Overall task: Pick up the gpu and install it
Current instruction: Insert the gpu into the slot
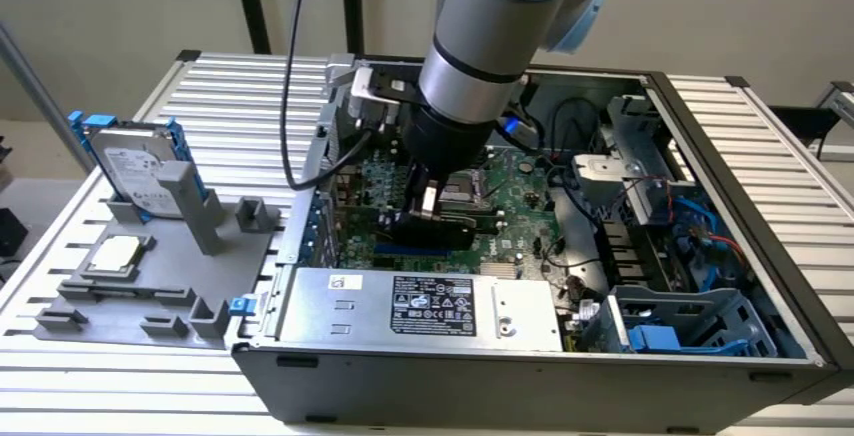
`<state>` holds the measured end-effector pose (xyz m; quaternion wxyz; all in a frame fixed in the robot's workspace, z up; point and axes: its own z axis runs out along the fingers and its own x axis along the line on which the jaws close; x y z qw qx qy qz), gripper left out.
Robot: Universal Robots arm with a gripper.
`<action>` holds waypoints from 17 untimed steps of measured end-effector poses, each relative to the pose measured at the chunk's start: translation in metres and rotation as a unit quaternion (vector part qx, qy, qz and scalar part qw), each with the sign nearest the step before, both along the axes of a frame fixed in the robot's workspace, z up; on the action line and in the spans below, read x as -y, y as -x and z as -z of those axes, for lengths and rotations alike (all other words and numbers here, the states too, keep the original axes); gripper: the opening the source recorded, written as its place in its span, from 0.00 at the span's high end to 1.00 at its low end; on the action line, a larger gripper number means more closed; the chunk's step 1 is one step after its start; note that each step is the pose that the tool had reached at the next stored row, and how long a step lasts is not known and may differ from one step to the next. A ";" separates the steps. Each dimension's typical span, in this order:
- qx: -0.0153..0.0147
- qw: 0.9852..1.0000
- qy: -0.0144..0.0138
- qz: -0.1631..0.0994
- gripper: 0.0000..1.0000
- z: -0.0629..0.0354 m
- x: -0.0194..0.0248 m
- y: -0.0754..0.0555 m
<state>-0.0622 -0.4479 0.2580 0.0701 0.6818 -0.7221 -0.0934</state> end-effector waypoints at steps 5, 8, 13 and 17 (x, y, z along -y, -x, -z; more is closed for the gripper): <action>0.000 1.000 0.000 0.000 0.74 0.0011 0.0000 0.000; 0.000 1.000 0.000 0.000 0.74 0.0018 0.0003 0.000; 0.000 1.000 0.000 0.000 0.74 0.0024 0.0007 0.000; 0.001 1.000 0.000 -0.003 0.74 0.0027 0.0000 0.000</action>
